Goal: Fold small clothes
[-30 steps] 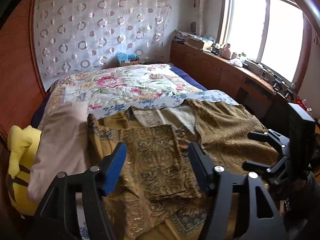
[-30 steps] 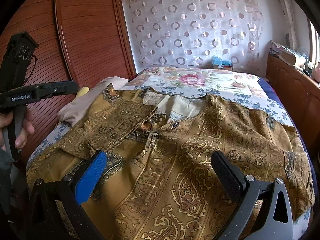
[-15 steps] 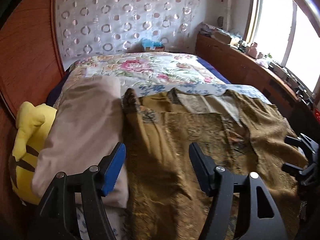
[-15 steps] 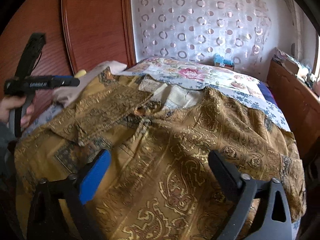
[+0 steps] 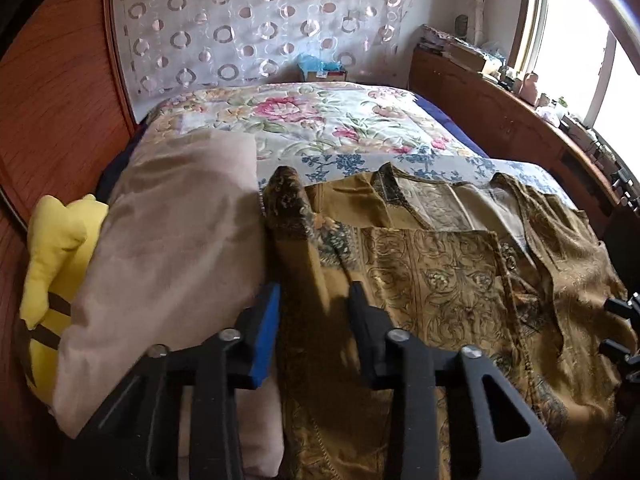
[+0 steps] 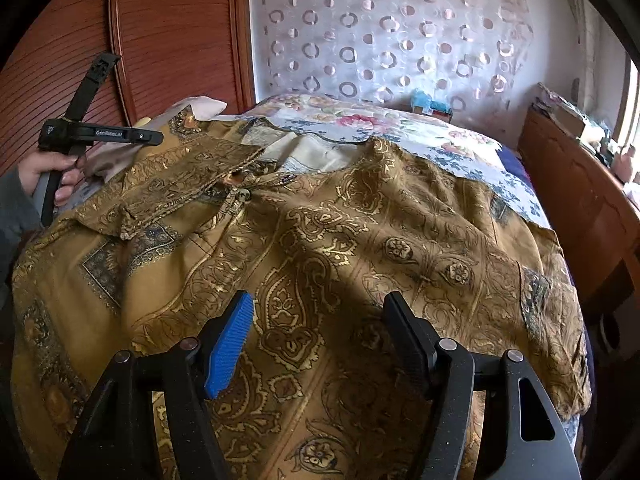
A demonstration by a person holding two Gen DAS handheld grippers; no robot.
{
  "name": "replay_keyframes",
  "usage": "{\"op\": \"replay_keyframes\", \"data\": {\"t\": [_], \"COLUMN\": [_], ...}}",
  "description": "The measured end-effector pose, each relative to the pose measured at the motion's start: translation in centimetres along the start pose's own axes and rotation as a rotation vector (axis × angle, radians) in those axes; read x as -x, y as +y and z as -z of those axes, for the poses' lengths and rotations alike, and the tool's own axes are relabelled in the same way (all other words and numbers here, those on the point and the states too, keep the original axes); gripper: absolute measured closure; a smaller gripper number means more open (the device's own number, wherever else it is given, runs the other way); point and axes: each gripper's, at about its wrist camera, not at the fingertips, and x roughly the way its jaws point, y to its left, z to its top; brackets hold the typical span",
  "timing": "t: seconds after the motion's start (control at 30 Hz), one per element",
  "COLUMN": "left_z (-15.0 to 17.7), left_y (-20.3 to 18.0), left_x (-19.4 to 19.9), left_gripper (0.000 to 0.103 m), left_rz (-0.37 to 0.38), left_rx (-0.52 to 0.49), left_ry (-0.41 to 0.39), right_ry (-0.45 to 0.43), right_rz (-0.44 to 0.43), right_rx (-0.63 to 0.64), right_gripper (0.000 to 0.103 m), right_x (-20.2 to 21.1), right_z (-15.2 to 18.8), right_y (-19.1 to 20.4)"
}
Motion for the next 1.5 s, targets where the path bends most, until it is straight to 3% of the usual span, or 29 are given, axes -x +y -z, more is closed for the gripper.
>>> {"op": "replay_keyframes", "data": {"t": [0.03,0.13,0.3,0.57,0.87,0.97,1.03,1.17,1.23,1.3,1.5], "left_z": [-0.1,-0.3,-1.4,-2.9,-1.7,-1.1,-0.7,0.3,0.8,1.4,2.8], "left_y": [0.1,-0.2,-0.1,2.9,3.3,2.7,2.0,0.5,-0.4,-1.3,-3.5], "left_x": [-0.1,0.0,2.0,2.9,3.4,4.4,5.3,7.5,8.4,9.2,10.7], "left_gripper": [0.087,0.099,0.100,0.100,0.100,0.084,0.063,0.055,0.038,0.028,0.024], "left_rz": [0.007,0.017,-0.068,-0.126,-0.078,-0.061,-0.055,-0.038,-0.027,-0.011,0.028], "left_rx": [0.001,-0.010,-0.040,-0.014,0.018,0.001,-0.015,-0.061,-0.077,-0.093,-0.092], "left_ry": [0.003,0.009,-0.056,-0.084,-0.103,-0.134,-0.170,-0.252,-0.286,-0.316,-0.350], "right_ry": [0.004,0.012,0.013,0.014,0.017,0.018,0.018,0.019,0.020,0.021,0.024], "right_rz": [0.000,0.002,-0.005,-0.004,-0.006,-0.007,-0.008,-0.007,-0.007,-0.006,-0.005], "right_rx": [0.001,-0.001,-0.023,-0.022,-0.026,-0.029,-0.032,-0.037,-0.037,-0.038,-0.042], "right_gripper": [0.034,0.034,0.033,0.033,0.034,0.033,0.034,0.034,0.034,0.033,0.033], "right_x": [-0.1,0.0,0.1,-0.2,-0.2,-0.2,-0.2,-0.2,-0.3,-0.3,-0.3], "right_z": [0.0,0.0,0.1,0.0,0.0,-0.1,-0.1,-0.2,-0.2,-0.2,-0.2], "right_y": [0.1,0.0,-0.5,-0.4,-0.5,-0.5,-0.6,-0.7,-0.8,-0.8,-0.9]}}
